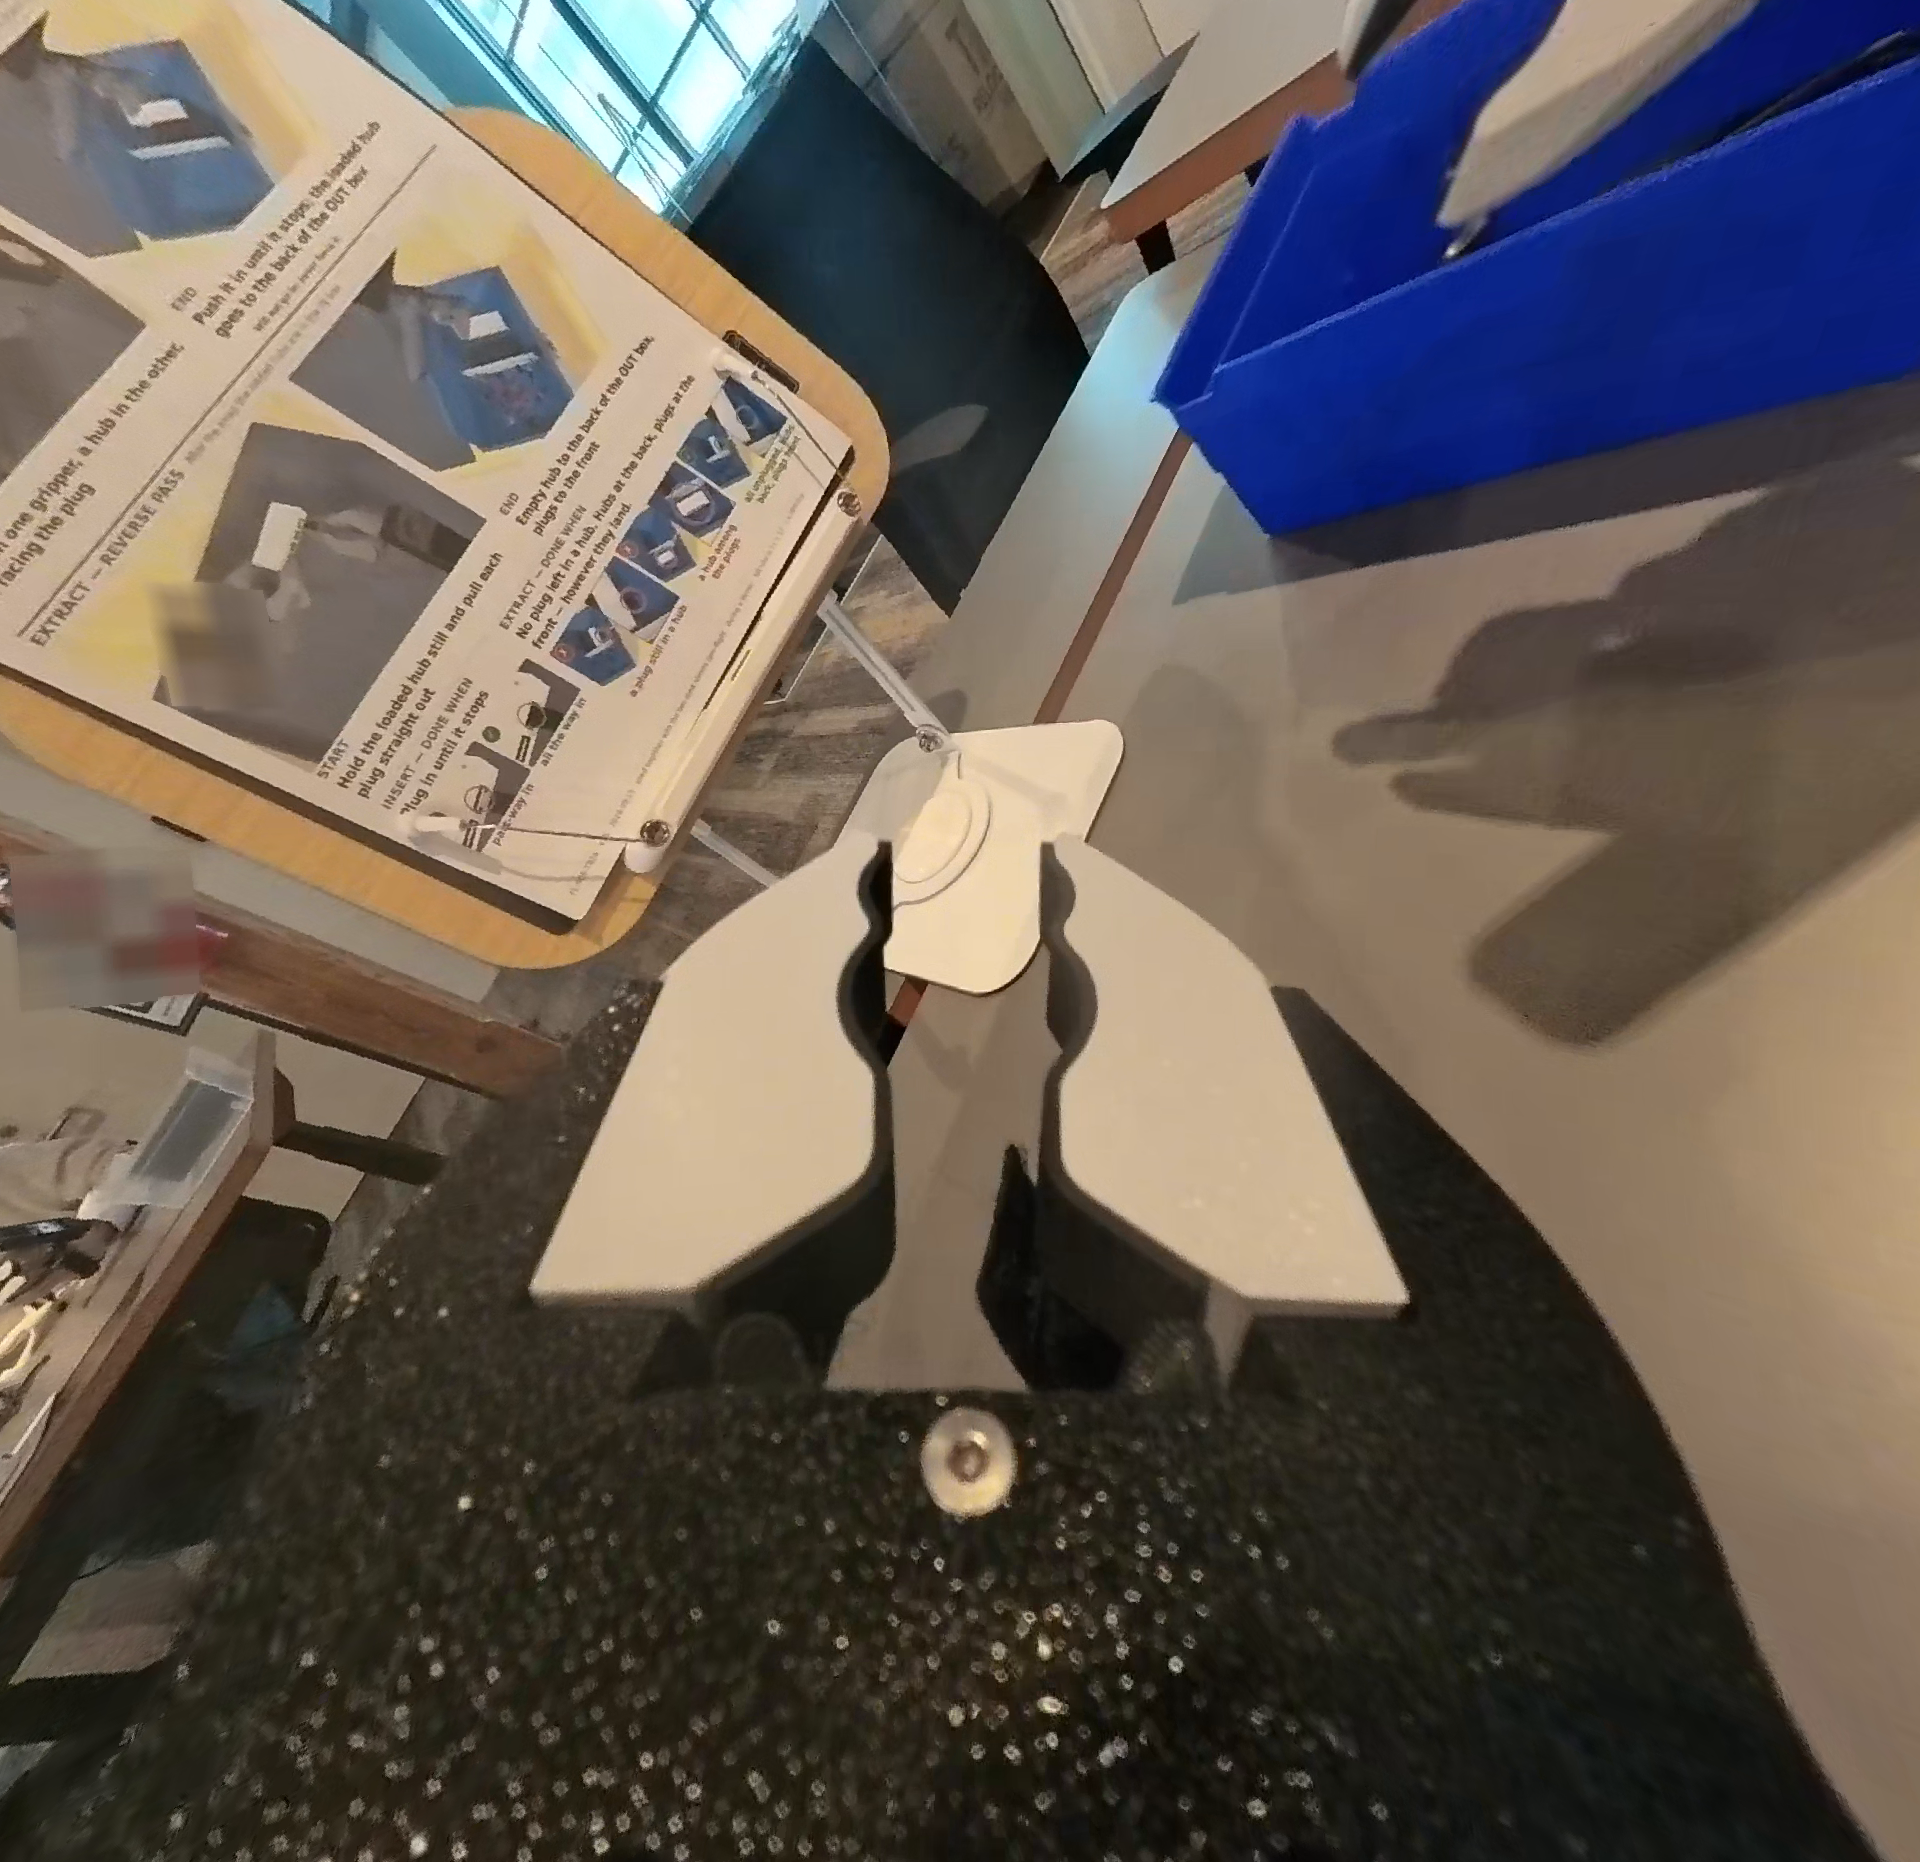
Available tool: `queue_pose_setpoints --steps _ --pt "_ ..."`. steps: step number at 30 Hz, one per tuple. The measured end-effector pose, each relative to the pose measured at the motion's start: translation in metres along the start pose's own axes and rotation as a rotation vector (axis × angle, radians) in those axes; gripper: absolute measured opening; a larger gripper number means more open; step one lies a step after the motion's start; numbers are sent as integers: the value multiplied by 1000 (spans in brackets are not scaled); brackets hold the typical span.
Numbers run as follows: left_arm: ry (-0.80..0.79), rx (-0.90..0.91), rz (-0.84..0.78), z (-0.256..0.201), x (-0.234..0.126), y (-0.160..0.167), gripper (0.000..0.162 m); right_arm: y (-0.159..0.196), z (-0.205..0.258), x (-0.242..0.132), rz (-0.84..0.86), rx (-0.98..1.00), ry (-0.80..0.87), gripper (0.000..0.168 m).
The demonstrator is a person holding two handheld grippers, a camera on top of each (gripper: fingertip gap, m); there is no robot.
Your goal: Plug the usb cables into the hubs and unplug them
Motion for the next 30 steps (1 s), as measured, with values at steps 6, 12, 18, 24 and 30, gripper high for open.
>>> queue_pose_setpoints --steps 6,12,18,24,30 --pt "-4 -15 10 2 1 3 27 -4 2 -1 -23 0 -12 39" --pt "-21 -43 42 5 2 8 27 -15 1 -9 -105 14 -11 38" --pt "-73 -148 58 12 1 8 32 -34 7 -7 -244 62 -43 45" --pt "-387 -251 208 44 -39 16 43 -45 6 -16 -350 108 -67 52" --pt "-510 -476 157 47 -94 23 71 -46 -8 -35 -414 153 -37 53"
Point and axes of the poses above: each gripper's, where its closed fingertips meet, x out along the fingers, y out of its underside, z = x × y across the jaws, the point moved 3 cm from there along -x, back along the fingers, and after that the axes turned 2 degrees about -z, right-handed, at the moved point
